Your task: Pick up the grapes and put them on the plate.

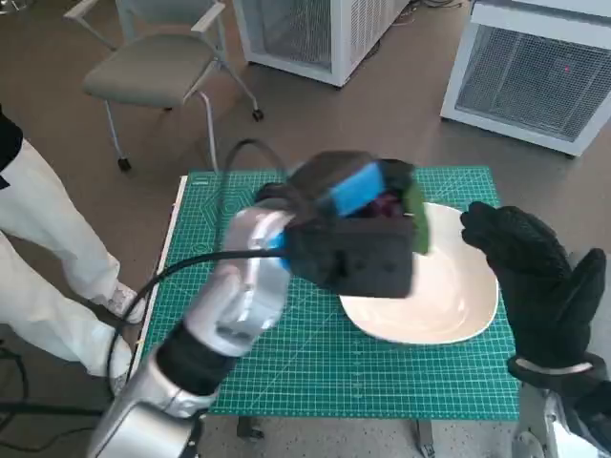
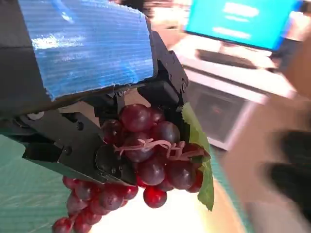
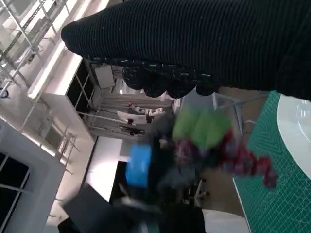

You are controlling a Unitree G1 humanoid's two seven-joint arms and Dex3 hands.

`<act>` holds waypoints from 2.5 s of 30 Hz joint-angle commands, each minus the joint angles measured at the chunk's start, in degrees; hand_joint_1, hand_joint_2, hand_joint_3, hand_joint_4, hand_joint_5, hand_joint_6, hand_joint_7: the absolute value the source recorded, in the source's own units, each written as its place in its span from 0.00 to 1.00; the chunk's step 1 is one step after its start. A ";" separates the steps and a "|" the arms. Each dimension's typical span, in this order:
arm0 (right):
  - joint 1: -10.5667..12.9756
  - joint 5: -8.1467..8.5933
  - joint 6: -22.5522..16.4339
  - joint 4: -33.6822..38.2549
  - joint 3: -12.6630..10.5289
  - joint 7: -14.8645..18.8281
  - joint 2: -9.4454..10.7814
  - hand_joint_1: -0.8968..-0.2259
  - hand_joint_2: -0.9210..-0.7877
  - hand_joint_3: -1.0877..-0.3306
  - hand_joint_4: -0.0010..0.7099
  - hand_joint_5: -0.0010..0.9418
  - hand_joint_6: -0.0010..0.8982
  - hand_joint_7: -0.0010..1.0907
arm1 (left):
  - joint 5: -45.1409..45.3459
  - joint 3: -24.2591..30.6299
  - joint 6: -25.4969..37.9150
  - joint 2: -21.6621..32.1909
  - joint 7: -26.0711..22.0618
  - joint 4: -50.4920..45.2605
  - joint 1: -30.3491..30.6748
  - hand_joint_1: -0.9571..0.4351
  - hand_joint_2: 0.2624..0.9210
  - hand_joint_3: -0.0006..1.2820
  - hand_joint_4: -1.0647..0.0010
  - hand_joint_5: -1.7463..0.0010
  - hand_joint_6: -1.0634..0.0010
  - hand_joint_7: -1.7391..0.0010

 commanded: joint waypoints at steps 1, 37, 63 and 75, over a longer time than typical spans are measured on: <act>2.08 0.31 1.28 -0.58 -0.51 -0.68 -0.34 0.77 0.00 0.60 0.59 0.74 0.21 0.89 | -1.05 -0.24 -3.68 -2.18 0.93 4.46 -4.06 0.69 0.99 0.04 0.38 0.25 0.31 0.46; 3.93 -1.38 1.42 -3.33 -0.40 -3.84 0.58 0.78 0.00 0.60 0.59 0.74 0.21 0.88 | -5.22 -0.20 -5.86 -8.22 -4.64 21.94 -8.10 0.55 0.85 0.03 0.86 0.89 0.80 0.93; 3.30 -0.69 0.34 -1.87 -0.39 -2.95 0.40 0.77 0.00 0.60 0.61 0.74 0.22 0.88 | -5.02 0.55 -15.67 -7.29 6.50 30.00 -5.47 0.44 0.92 0.02 0.99 1.00 0.85 1.00; 3.28 -0.72 0.22 -1.84 -0.51 -2.82 0.02 0.77 0.00 0.60 0.61 0.74 0.22 0.88 | -16.34 11.67 -24.15 0.11 5.51 23.15 5.25 0.40 0.99 0.01 0.89 0.99 0.80 0.99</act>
